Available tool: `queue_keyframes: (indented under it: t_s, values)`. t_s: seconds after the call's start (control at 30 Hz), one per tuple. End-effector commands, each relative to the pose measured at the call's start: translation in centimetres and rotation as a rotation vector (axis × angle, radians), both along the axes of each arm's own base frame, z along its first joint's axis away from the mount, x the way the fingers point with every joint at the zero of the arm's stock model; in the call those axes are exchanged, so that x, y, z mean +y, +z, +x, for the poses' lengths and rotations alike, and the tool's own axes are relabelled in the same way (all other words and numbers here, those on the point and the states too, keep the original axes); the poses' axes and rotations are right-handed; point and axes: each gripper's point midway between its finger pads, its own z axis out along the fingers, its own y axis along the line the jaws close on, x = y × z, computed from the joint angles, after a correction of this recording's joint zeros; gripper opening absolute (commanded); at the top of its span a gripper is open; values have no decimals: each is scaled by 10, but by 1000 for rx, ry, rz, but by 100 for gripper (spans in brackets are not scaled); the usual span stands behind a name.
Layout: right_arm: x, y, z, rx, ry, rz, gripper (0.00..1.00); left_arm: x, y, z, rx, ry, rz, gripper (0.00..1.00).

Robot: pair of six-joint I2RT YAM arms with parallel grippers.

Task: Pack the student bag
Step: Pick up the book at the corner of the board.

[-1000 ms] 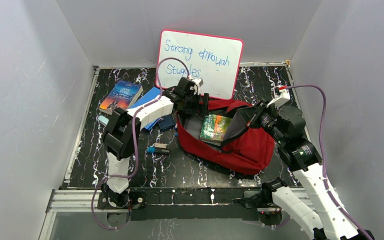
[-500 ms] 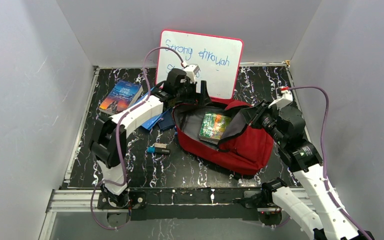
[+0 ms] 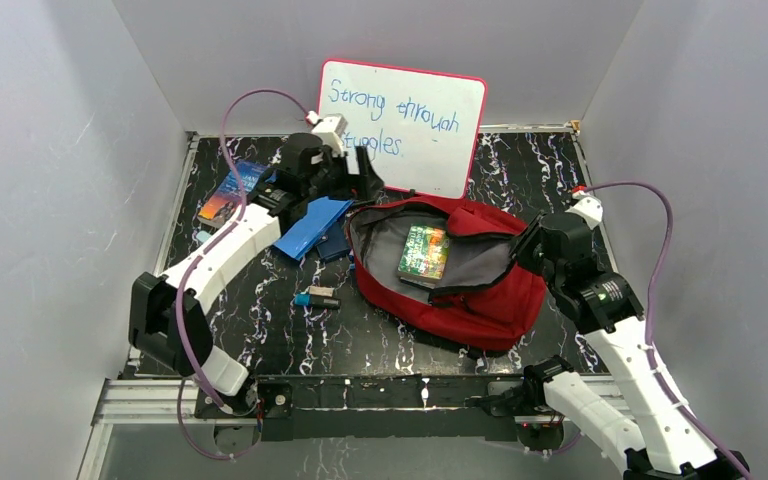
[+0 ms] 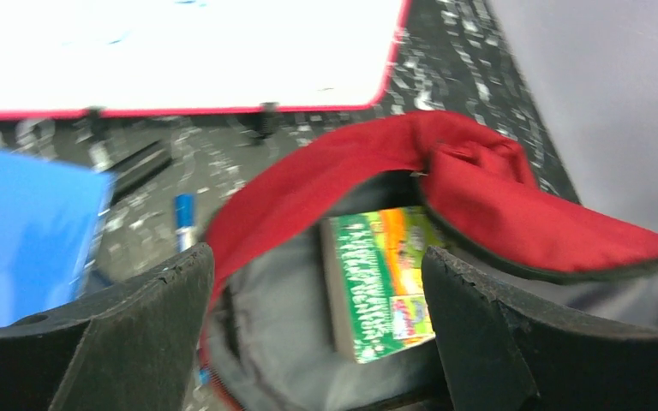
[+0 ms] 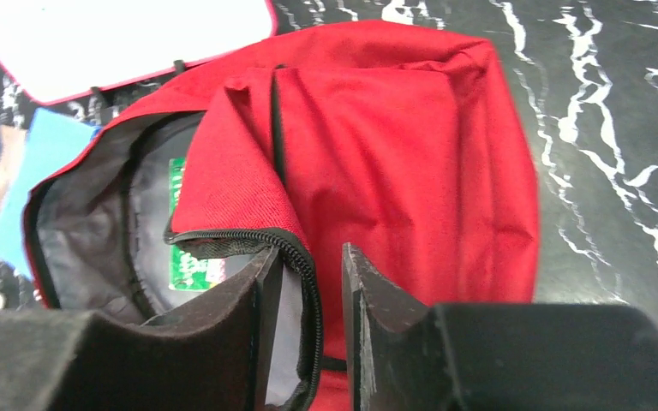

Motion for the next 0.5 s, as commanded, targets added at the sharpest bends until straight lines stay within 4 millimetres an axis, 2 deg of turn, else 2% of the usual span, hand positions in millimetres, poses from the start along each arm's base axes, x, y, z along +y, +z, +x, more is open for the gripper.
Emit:
queue_keyframes:
  t_s: [0.0,0.1,0.33,0.4,0.47]
  values:
    - [-31,15,-6,8,-143,-73,43,67,1,15,11,247,58,88]
    - [-35,27,-6,-33,-160,-63,50,109,-4,21,21,383,132,88]
    - [-35,79,-2,-255,-131,-23,56,178,-9,22,32,538,258,88]
    - [-26,90,4,-295,-69,-34,57,198,-10,22,44,582,293,88]
    - [-7,94,9,-314,46,-45,57,216,-11,23,55,617,316,89]
